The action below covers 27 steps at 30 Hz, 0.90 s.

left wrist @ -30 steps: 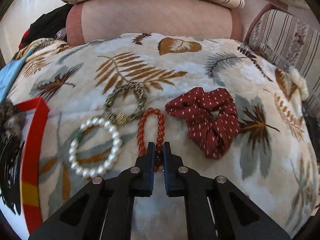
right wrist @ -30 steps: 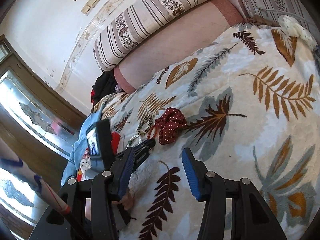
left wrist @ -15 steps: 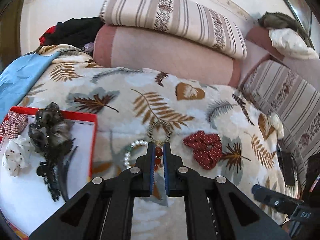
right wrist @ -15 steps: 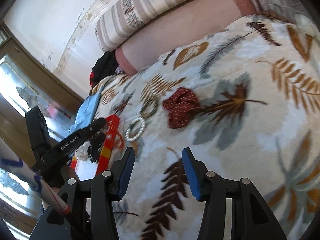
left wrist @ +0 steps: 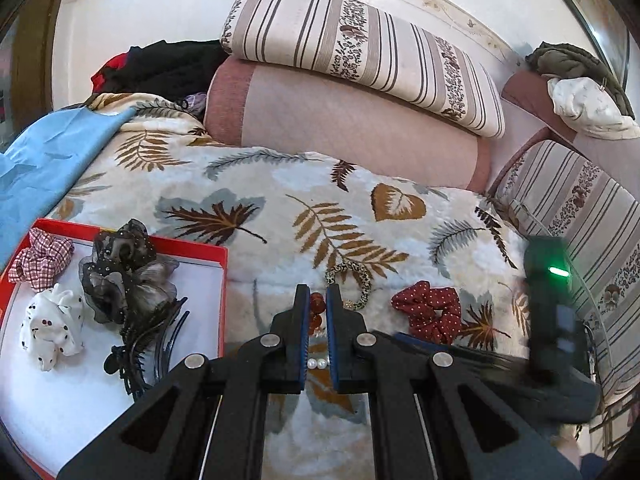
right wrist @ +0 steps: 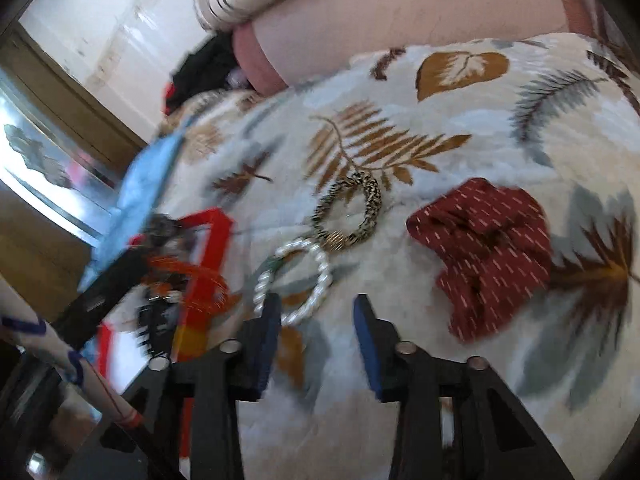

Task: Organize jewelry
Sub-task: 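Grasp the red bead bracelet with the left tool while the right tool grasps the pearl bracelet, then lift and carry both bracelets toward the red-framed tray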

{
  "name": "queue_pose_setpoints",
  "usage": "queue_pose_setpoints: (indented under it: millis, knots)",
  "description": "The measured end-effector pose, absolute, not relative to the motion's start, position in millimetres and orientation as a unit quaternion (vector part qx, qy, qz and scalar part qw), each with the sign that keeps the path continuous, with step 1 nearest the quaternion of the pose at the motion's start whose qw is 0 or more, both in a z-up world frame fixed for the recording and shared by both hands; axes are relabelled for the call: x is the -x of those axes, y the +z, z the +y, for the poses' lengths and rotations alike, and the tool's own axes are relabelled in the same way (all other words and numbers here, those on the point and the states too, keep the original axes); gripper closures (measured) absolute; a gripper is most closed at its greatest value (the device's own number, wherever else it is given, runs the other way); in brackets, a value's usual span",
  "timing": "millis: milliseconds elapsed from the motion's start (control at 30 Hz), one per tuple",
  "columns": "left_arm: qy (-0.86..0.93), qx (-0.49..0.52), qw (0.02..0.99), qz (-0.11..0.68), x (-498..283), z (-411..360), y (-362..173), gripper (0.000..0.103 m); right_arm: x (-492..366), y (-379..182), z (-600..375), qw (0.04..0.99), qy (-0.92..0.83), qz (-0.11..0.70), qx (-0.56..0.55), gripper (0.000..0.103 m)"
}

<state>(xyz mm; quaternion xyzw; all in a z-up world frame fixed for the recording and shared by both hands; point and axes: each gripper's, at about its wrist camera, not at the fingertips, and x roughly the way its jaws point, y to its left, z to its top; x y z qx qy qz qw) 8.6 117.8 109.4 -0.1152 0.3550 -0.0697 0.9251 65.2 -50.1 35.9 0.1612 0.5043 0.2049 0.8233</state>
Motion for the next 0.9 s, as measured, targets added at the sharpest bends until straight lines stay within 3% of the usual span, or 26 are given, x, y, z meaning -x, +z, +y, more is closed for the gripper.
queue_pose_setpoints:
  millis: [167, 233, 267, 900]
  knots:
    - [-0.069, 0.119, 0.925, 0.354, -9, 120, 109, 0.096, -94, 11, -16, 0.813, 0.197, 0.538, -0.107, 0.074]
    - [-0.069, 0.119, 0.924, 0.356, -10, 120, 108, 0.096, -93, 13, -11, 0.824, 0.181, 0.533, -0.071, 0.090]
    - [-0.069, 0.119, 0.924, 0.357, -11, 120, 107, 0.096, -91, 14, -11, 0.826, 0.179, 0.531, -0.062, 0.091]
    - [-0.107, 0.091, 0.920, 0.367, -7, 85, 90, 0.096, -10, 85, -148, 0.853, 0.192, 0.427, -0.232, 0.092]
